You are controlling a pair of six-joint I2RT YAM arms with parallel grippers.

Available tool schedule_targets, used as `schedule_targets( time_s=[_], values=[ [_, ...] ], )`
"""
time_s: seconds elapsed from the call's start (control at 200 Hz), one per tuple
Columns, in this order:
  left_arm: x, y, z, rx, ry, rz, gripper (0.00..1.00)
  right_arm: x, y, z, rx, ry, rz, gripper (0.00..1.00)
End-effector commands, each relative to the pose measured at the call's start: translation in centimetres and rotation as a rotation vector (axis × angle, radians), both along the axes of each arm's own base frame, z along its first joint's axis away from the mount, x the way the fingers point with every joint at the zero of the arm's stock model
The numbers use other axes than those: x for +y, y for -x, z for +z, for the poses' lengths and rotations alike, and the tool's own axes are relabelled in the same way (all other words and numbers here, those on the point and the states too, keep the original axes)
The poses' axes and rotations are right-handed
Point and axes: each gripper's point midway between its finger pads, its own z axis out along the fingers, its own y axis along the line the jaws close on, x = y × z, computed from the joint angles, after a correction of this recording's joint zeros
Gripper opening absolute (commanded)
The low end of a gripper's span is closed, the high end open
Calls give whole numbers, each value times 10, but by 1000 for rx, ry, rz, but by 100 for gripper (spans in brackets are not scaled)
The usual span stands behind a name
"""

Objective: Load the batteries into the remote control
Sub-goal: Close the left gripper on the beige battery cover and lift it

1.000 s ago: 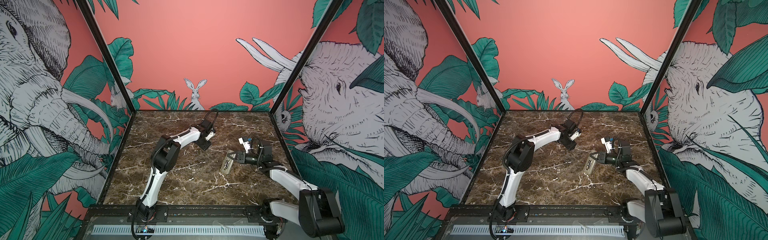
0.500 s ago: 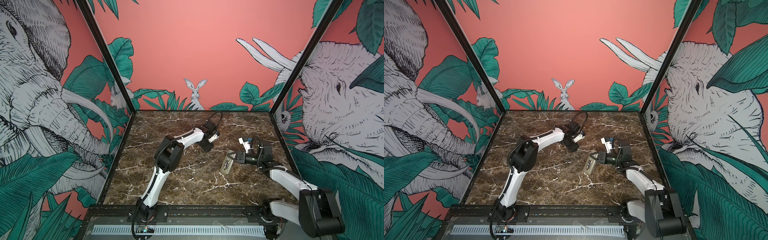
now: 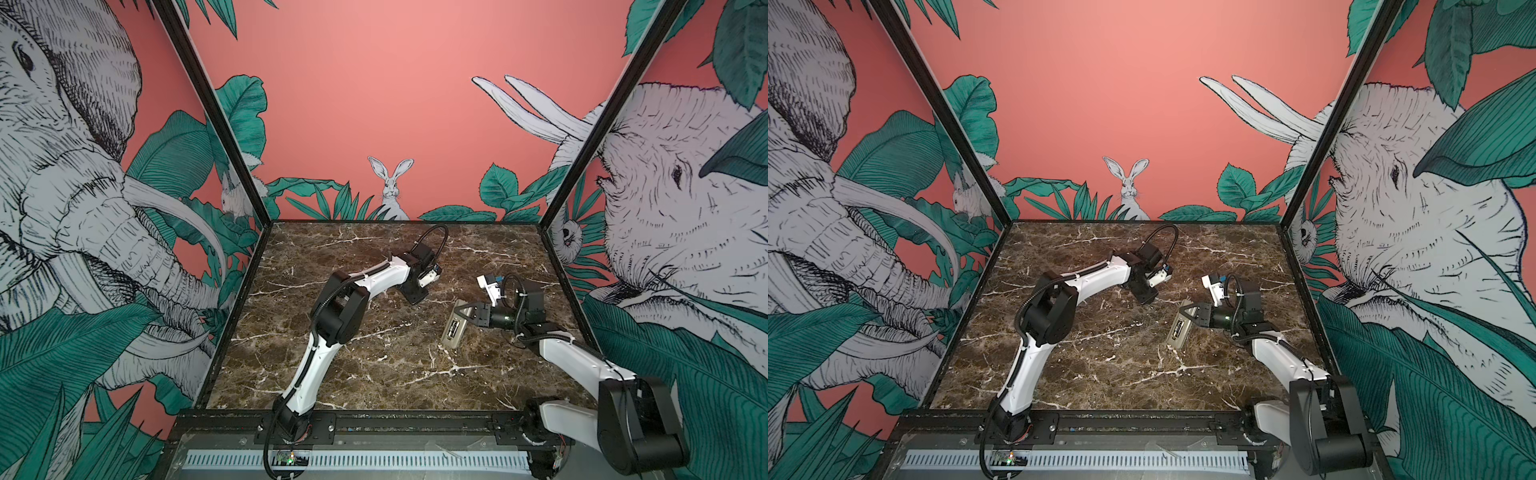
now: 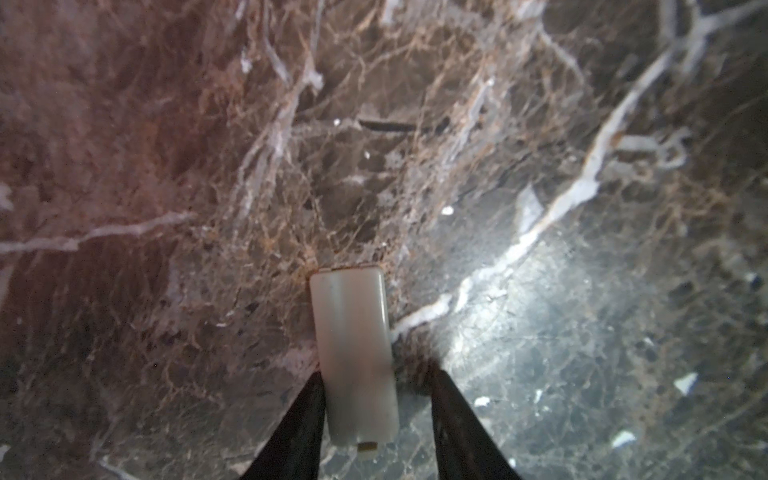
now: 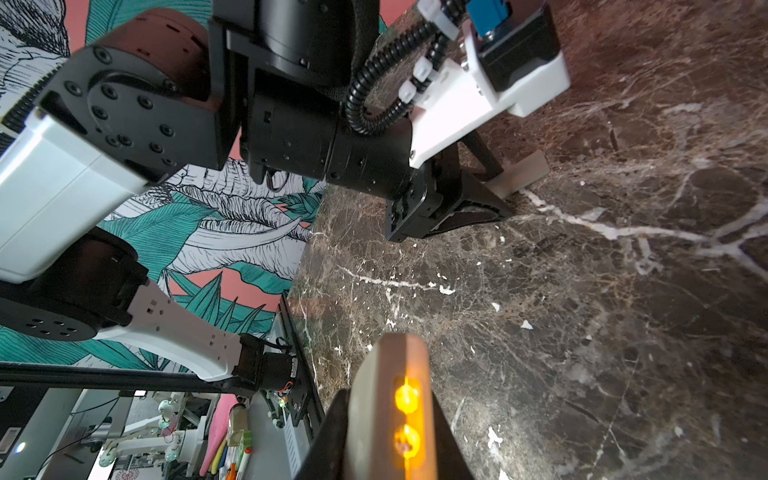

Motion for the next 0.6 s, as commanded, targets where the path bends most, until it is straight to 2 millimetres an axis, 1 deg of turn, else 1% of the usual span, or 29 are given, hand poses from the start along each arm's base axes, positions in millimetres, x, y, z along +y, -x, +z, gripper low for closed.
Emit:
schedule_targets(
  time_s=[0.0,0.24,0.495,0.595],
  values=[
    [15,12,-7,26,-79,-11,43,0,-6,11,-59,-12,5,0],
    [18,12,-7,15,-91,-3,33,0,-6,11,-59,-11,4,0],
    [18,15,-7,22,-75,13,28,-1,-6,11,-60,-10,1,0],
    [17,16,-4,22,-58,28,26,-1,-6,11,-61,-9,-3,0]
  ],
)
